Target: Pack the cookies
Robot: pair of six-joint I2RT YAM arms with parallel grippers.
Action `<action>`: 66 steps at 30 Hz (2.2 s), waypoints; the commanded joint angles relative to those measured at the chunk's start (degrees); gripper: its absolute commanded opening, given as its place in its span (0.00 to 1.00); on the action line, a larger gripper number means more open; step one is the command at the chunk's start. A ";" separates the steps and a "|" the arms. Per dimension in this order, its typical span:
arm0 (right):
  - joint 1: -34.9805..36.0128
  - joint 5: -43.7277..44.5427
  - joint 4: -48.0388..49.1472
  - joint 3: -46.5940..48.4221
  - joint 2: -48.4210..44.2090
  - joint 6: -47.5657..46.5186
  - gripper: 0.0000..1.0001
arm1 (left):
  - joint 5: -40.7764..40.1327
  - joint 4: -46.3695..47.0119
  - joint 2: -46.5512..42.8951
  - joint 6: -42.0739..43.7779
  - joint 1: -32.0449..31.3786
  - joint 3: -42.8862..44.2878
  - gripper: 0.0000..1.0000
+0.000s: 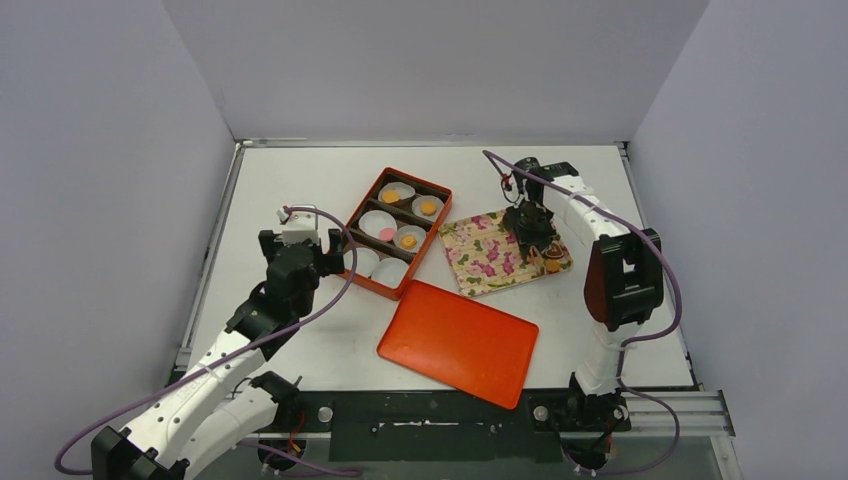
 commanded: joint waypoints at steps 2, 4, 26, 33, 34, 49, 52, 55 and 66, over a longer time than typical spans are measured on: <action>2.33 0.17 -0.63 3.70 -2.54 1.10 0.09 | 0.46 2.85 -0.39 0.49 -0.07 0.07 0.93; 3.52 0.06 -0.86 4.21 -3.27 1.62 0.09 | 0.40 2.82 -0.24 0.33 -0.06 0.05 0.93; 26.63 -0.05 -1.47 13.65 -5.58 6.34 0.09 | -1.84 2.07 0.94 -0.45 0.21 0.44 0.93; 32.44 -0.61 -1.01 14.91 -3.29 6.96 0.09 | -3.97 1.34 0.52 -1.39 0.72 0.65 0.93; 33.14 -0.75 -1.00 14.95 -2.81 6.95 0.09 | -4.52 1.21 0.32 -1.54 0.76 0.63 0.93; 38.68 -1.28 -0.31 13.77 2.77 7.33 0.09 | -12.14 1.17 -7.39 -2.92 2.07 -1.24 0.93; 39.14 -1.37 -0.28 13.58 3.89 7.32 0.11 | -12.71 1.81 -9.07 -2.81 2.26 -1.85 0.93; 39.54 -1.35 -0.62 13.63 4.92 7.16 0.11 | -13.21 2.15 -10.20 -2.70 2.35 -2.27 0.93; 39.95 0.04 -2.19 14.55 7.11 6.69 0.20 | -12.42 2.52 -10.31 -2.58 2.44 -2.45 0.93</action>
